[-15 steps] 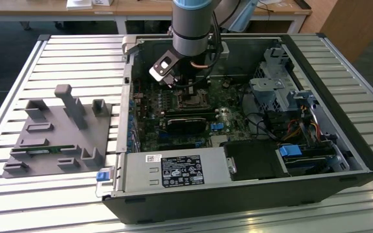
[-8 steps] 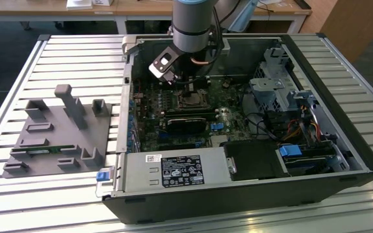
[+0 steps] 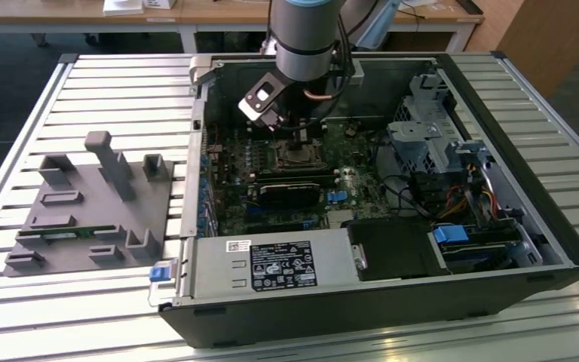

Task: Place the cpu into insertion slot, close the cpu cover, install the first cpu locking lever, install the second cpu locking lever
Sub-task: 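Close the cpu cover, then install the first cpu locking lever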

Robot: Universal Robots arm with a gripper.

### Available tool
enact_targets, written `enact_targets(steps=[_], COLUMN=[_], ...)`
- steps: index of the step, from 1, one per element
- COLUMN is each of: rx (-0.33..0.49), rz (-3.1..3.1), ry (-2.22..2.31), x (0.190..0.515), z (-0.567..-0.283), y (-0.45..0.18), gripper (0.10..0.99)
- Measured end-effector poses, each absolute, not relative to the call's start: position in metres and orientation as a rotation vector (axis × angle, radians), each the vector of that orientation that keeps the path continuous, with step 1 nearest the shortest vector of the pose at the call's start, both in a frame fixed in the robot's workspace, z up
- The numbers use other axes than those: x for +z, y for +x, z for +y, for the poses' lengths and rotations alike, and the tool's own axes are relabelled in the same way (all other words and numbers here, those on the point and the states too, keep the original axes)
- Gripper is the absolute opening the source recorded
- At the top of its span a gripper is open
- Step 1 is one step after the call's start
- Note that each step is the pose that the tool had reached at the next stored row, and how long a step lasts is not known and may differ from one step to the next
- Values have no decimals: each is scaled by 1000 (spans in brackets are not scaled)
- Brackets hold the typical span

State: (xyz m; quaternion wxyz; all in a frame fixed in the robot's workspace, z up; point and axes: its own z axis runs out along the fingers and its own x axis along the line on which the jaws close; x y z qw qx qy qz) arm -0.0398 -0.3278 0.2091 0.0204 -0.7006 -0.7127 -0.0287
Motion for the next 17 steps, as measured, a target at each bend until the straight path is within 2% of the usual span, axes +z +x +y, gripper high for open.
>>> enact_targets(steps=[17], rx=[-89], rz=[-2210], ry=[-2173], x=[212], z=[-328], y=[-29], gripper=[106])
